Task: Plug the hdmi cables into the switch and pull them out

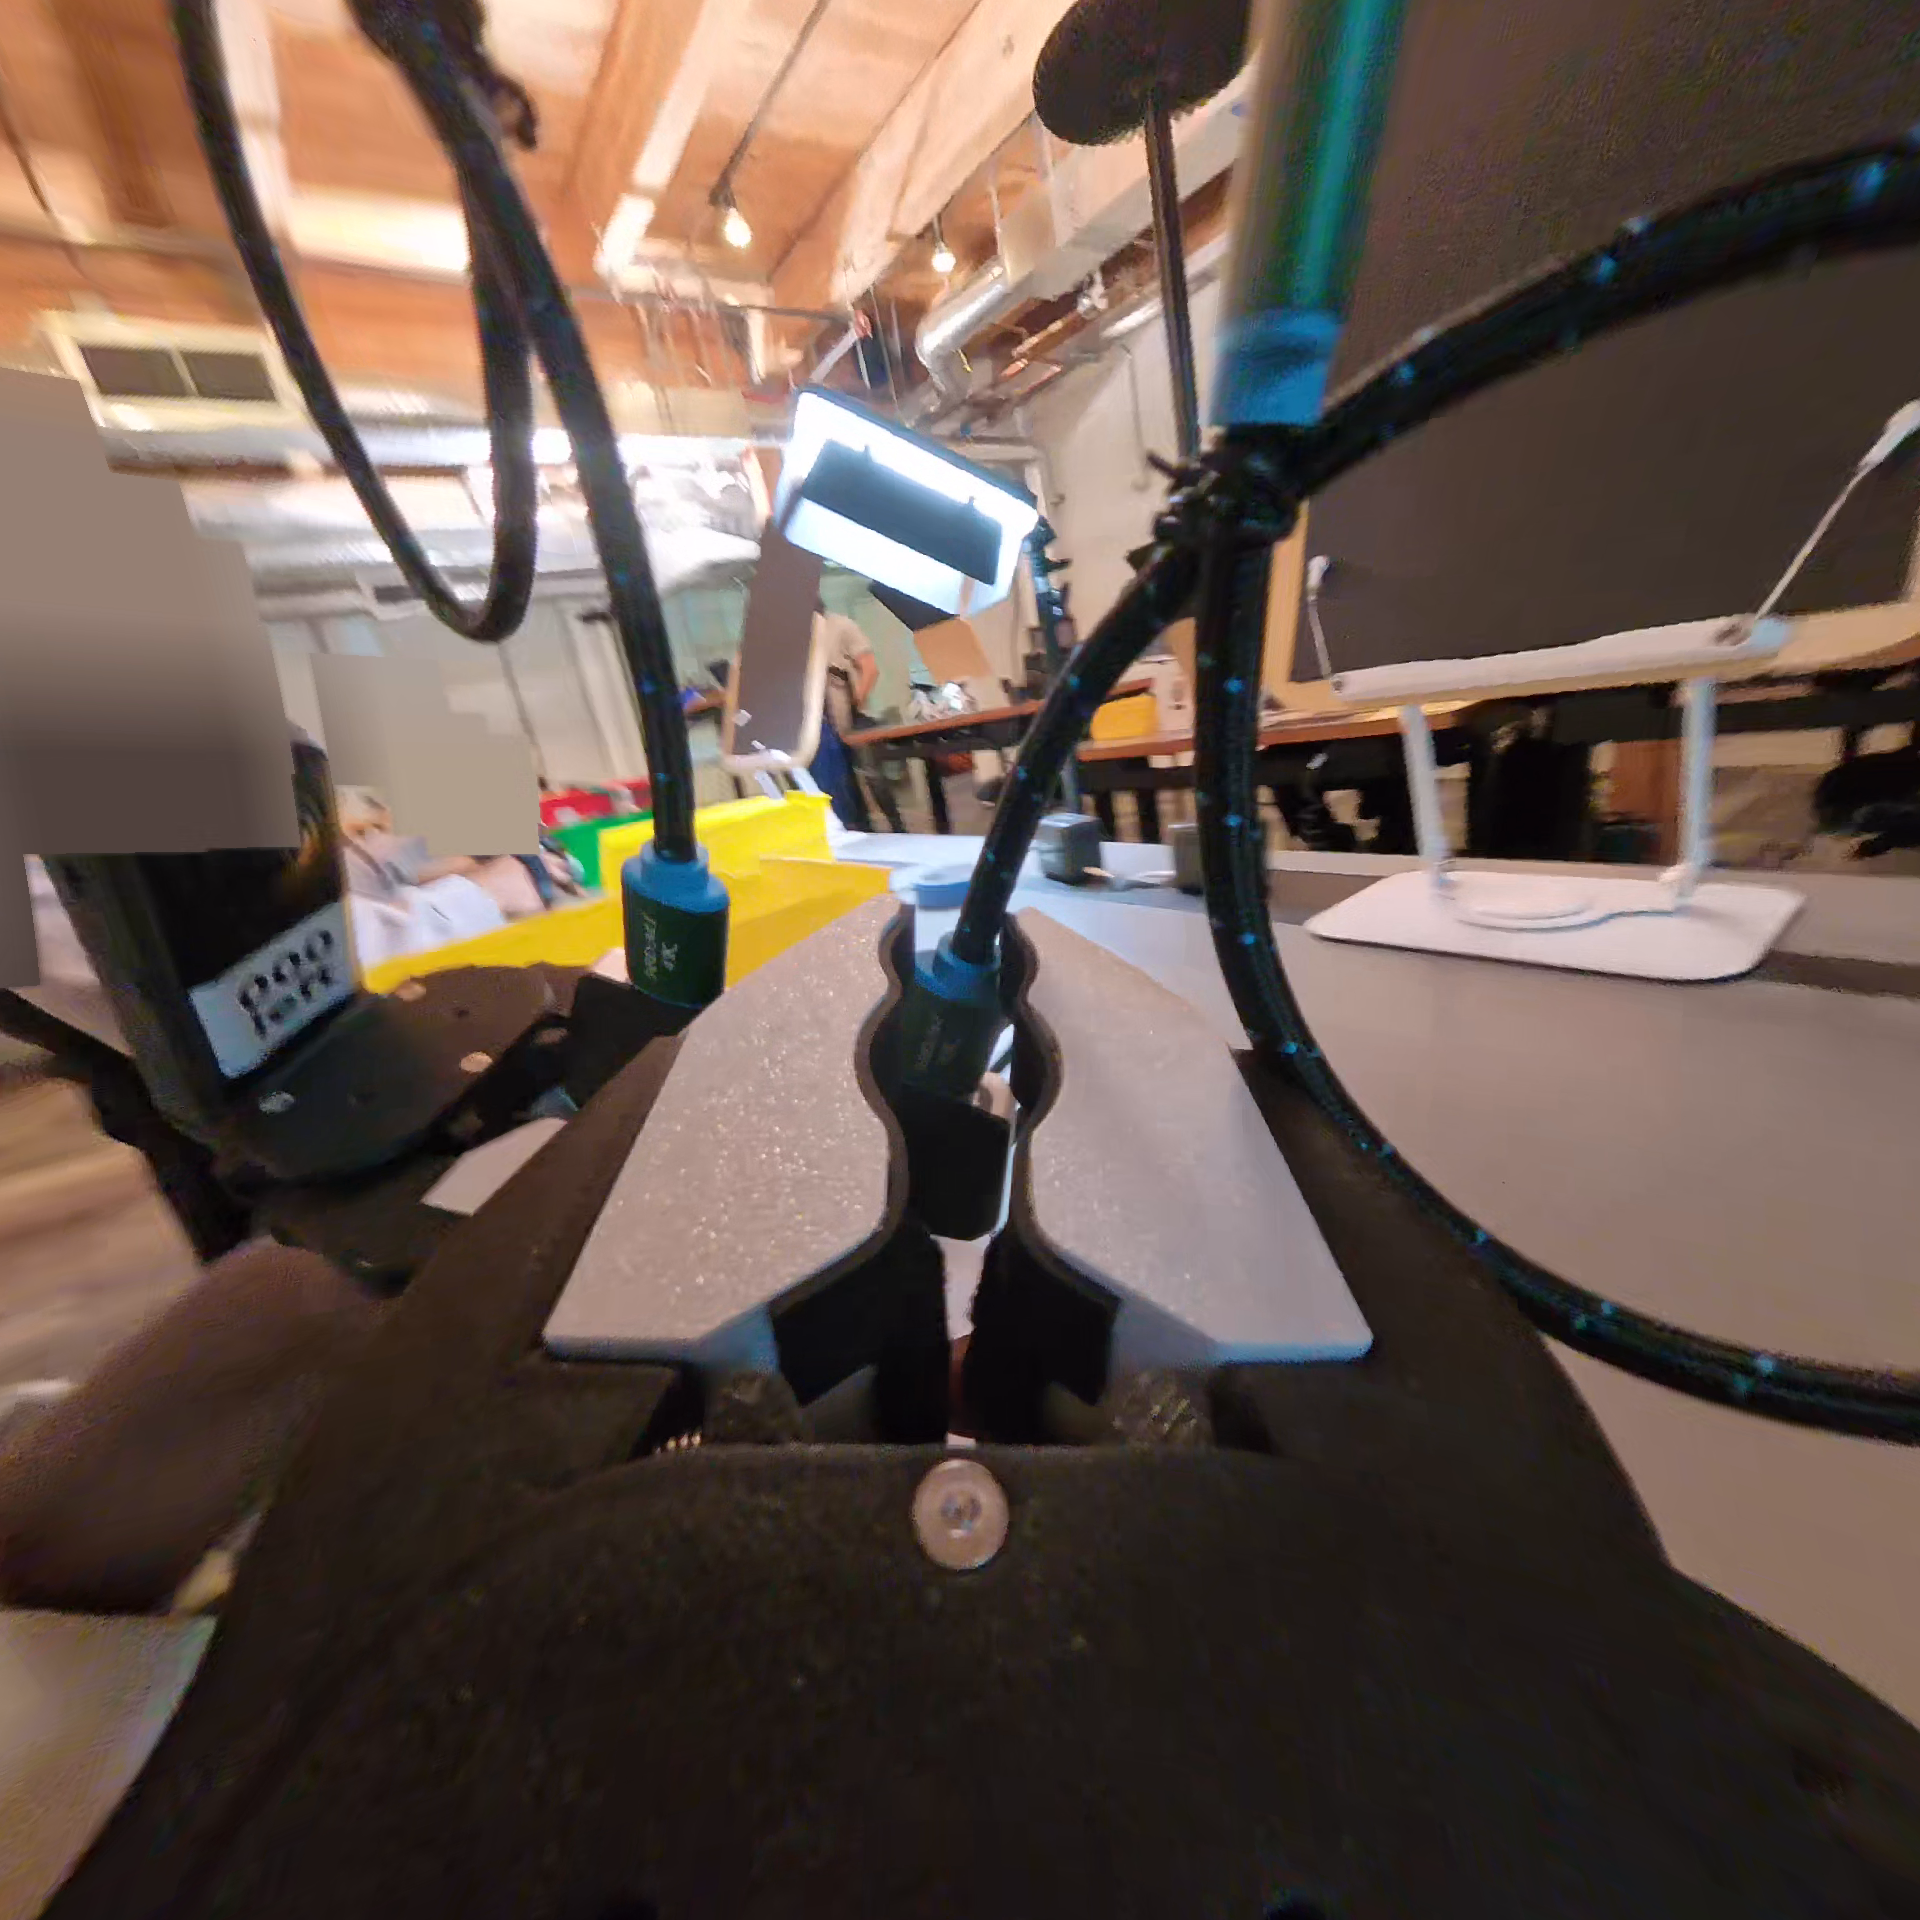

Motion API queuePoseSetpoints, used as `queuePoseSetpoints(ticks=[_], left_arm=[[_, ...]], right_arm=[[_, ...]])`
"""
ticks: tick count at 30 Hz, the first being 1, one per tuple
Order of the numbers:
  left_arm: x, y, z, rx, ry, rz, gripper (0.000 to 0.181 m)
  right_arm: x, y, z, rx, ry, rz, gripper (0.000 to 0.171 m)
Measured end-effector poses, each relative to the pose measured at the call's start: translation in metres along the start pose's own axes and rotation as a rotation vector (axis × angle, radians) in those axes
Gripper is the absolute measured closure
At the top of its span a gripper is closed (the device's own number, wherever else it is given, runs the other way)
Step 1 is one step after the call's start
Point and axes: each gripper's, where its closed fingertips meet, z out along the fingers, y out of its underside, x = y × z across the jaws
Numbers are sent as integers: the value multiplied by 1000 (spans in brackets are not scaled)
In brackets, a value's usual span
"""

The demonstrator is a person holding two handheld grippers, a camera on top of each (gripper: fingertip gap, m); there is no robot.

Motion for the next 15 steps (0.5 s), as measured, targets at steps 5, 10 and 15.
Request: queuePoseSetpoints(ticks=[5, 10, 15], left_arm=[[5, 7, 7, 21, 62, -66, 158], [4, 14, 9, -32, 49, -42, 158], [5, 23, 12, -49, 86, -91, 158]], right_arm=[[5, 2, -3, -75, 106, -285, 159], [13, 10, -2, -25, 5, 76, 161], [17, 19, -1, -126, 112, -212, 160]])
